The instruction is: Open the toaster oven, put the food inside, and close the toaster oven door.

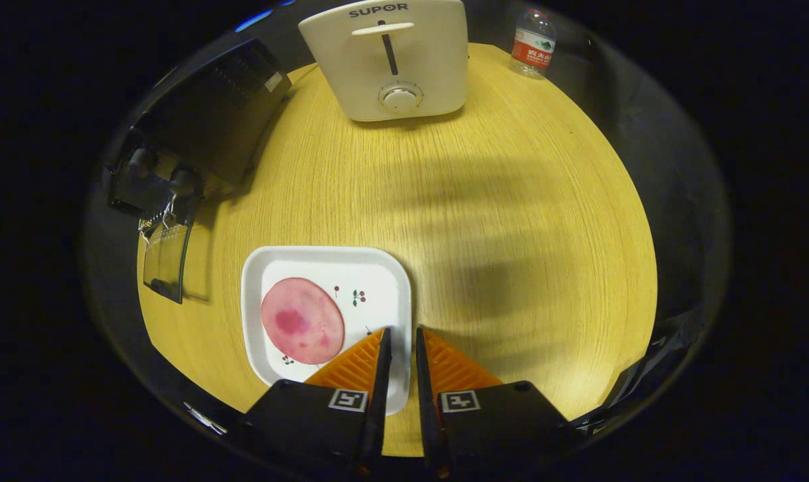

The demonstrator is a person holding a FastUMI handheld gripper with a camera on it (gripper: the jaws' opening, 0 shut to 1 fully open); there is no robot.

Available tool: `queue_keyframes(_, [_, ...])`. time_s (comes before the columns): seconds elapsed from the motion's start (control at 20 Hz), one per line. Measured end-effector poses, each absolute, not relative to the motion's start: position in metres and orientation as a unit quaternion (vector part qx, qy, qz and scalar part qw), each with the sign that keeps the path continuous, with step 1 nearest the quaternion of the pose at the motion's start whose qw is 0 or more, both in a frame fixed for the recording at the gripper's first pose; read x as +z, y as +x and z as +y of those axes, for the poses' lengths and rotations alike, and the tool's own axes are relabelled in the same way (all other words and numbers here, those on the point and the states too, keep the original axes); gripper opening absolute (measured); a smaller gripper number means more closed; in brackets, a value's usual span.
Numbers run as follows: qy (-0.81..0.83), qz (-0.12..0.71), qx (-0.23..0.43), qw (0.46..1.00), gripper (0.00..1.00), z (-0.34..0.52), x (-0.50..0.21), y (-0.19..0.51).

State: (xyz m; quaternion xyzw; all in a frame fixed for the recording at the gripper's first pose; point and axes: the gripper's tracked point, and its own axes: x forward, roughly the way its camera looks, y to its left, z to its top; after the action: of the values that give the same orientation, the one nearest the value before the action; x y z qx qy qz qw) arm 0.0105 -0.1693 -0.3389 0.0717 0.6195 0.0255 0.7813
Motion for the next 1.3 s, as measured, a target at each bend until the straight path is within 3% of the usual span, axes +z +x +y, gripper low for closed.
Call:
queue_keyframes(0.05, [0.066,0.618,0.026,0.783,0.19,-0.169,-0.339,0.012])
queue_keyframes(0.3, [0.051,0.617,0.032,0.785,0.14,-0.168,-0.344,0.012])
queue_keyframes(0.45, [0.073,0.617,0.046,0.782,0.02,-0.168,-0.34,0.012])
queue_keyframes(0.75, [0.09,0.609,0.039,0.787,0.02,-0.168,-0.34,0.012])
queue_keyframes(1.3, [0.265,0.571,-0.027,0.776,0.02,-0.16,-0.331,-0.02])
